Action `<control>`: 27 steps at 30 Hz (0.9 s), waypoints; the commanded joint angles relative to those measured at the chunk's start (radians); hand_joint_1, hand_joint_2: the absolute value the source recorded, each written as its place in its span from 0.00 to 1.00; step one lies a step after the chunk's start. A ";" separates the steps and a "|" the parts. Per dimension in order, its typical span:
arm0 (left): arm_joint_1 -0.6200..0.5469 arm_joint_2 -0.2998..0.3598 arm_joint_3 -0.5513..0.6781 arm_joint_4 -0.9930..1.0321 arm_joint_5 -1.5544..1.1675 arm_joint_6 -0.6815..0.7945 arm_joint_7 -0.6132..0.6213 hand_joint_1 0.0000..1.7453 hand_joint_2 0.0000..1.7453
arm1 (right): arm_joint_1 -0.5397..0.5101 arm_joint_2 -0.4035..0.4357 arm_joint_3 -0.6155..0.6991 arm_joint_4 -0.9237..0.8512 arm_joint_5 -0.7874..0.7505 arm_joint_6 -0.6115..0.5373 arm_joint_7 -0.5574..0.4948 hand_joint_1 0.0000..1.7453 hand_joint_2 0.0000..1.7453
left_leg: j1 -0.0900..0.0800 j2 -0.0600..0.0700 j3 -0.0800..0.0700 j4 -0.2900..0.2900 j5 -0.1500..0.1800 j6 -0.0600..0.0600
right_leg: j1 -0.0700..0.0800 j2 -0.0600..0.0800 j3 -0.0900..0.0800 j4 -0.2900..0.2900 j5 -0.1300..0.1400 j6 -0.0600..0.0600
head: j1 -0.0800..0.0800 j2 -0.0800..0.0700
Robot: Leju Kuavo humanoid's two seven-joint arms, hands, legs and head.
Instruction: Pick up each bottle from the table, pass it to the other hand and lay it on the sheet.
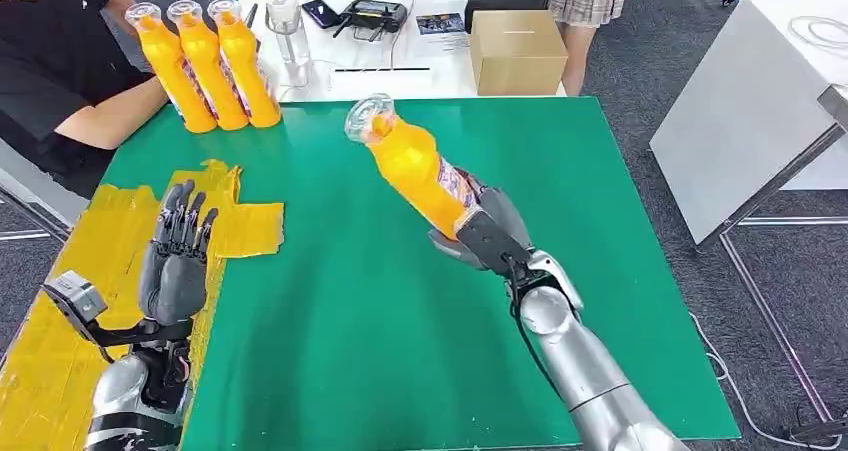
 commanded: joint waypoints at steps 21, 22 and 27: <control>-0.132 -0.051 -0.146 0.117 0.030 0.037 0.053 0.00 1.00 | -0.162 0.294 0.298 0.395 0.035 -0.056 0.017 1.00 1.00 | 0.001 -0.001 -0.001 0.000 0.000 0.000 | 0.001 0.000 -0.001 0.000 0.000 -0.001 | 0.000 0.000; -0.130 -0.052 -0.150 0.114 0.031 0.038 0.053 0.00 1.00 | -0.162 0.294 0.299 0.398 0.034 -0.058 0.015 1.00 1.00 | 0.000 0.000 -0.003 0.000 0.001 -0.001 | 0.000 0.000 -0.003 0.001 0.000 0.000 | 0.000 0.000; -0.129 -0.049 -0.153 0.112 0.030 0.037 0.054 0.00 1.00 | -0.164 0.290 0.300 0.399 0.032 -0.057 0.014 1.00 1.00 | 0.001 -0.001 -0.003 0.000 0.000 -0.001 | 0.001 -0.001 -0.003 0.000 0.000 0.000 | 0.000 0.000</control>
